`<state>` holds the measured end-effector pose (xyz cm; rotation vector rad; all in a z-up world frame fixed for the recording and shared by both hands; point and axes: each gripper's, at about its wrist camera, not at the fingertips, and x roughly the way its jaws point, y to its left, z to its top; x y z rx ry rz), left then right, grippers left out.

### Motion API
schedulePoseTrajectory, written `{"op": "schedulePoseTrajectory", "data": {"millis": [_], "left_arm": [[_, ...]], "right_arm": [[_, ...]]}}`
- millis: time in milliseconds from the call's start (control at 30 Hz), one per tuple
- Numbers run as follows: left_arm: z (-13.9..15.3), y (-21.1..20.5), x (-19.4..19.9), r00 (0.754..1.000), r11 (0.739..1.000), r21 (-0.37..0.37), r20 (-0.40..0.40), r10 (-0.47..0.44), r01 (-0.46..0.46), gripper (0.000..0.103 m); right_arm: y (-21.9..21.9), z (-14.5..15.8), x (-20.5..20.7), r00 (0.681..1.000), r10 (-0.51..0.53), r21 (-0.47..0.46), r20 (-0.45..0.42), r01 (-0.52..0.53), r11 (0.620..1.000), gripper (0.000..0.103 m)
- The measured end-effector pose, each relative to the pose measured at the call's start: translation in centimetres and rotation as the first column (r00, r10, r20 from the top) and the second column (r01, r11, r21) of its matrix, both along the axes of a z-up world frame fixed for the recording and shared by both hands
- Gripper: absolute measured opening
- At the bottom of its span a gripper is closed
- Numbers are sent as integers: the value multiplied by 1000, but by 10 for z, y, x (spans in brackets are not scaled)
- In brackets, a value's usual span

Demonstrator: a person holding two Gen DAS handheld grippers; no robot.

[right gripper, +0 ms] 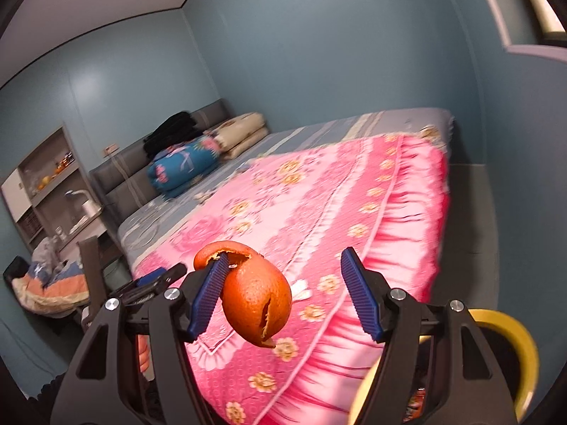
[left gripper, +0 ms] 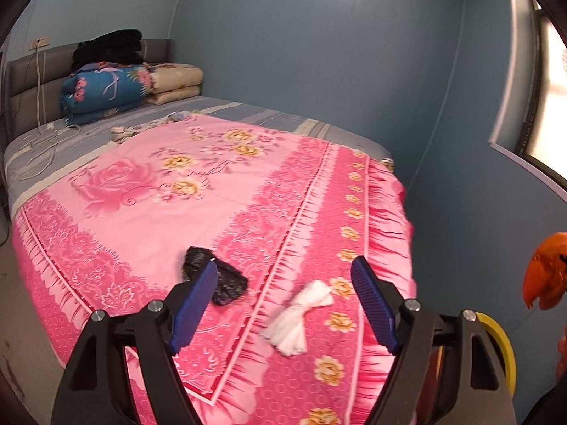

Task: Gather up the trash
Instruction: 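Move the open left gripper back over the black plastic bag while the right gripper holds the peel, then grasp the black plastic bag with the left gripper while the right gripper grasps the white tissue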

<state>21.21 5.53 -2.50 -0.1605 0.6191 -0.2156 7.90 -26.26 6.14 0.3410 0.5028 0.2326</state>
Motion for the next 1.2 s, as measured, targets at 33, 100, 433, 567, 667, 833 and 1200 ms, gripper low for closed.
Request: {"op": "schedulePoseTrajectory", "data": {"millis": [33, 100, 433, 567, 667, 833, 1200], "left_arm": [[-5, 5, 5, 1000, 1000, 4, -9, 13, -13, 75], [-15, 13, 14, 999, 999, 8, -25, 34, -33, 75], [-67, 48, 50, 991, 997, -11, -107, 80, -82, 75], [-82, 54, 64, 987, 996, 0, -130, 93, -94, 75], [-96, 59, 79, 982, 995, 12, -158, 103, -103, 74], [-118, 68, 108, 970, 991, 43, -202, 133, -127, 75], [-161, 64, 165, 950, 989, 74, -279, 142, -126, 74]], "right_arm": [[6, -4, 4, 1000, 15, 7, -2, -15, 1000, 64], [17, -16, 18, 999, 49, 26, -16, -49, 998, 64], [85, -82, 75, 985, 121, 46, -120, -117, 992, 64], [101, -108, 96, 976, 129, 59, -175, -120, 991, 64], [116, -130, 113, 969, 127, 49, -212, -119, 992, 64], [136, -177, 143, 940, 108, 28, -324, -104, 994, 64], [161, -244, 190, 873, 69, -5, -482, -81, 997, 62]]}}
